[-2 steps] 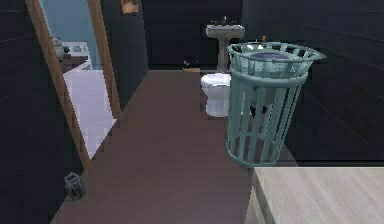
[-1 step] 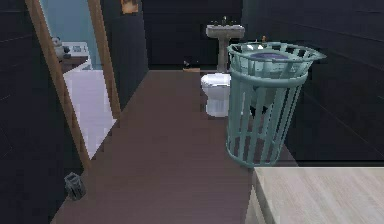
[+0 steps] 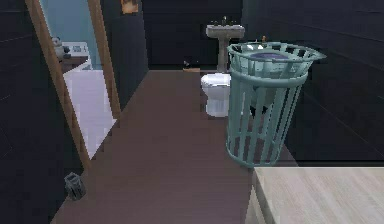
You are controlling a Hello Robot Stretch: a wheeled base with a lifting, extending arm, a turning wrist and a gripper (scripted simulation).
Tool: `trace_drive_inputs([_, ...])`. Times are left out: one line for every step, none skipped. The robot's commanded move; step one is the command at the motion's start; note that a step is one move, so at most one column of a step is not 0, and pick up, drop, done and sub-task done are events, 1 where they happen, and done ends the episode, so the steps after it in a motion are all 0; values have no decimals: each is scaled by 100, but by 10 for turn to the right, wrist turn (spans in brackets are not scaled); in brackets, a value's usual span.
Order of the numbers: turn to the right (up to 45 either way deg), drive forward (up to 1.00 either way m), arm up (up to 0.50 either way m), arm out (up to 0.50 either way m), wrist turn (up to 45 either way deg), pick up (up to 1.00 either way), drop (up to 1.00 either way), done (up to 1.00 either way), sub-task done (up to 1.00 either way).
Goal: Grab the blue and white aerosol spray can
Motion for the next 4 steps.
trace_drive_inputs([0, 0, 0, 20, 0, 0, 0, 0, 0])
trace_drive_inputs([0, 0, 0, 0, 450, 0, 0, 0, 0])
trace_drive_inputs([0, 0, 0, 0, 450, 0, 0, 0, 0])
trace_drive_inputs([0, 0, 0, 0, 450, 0, 0, 0, 0])
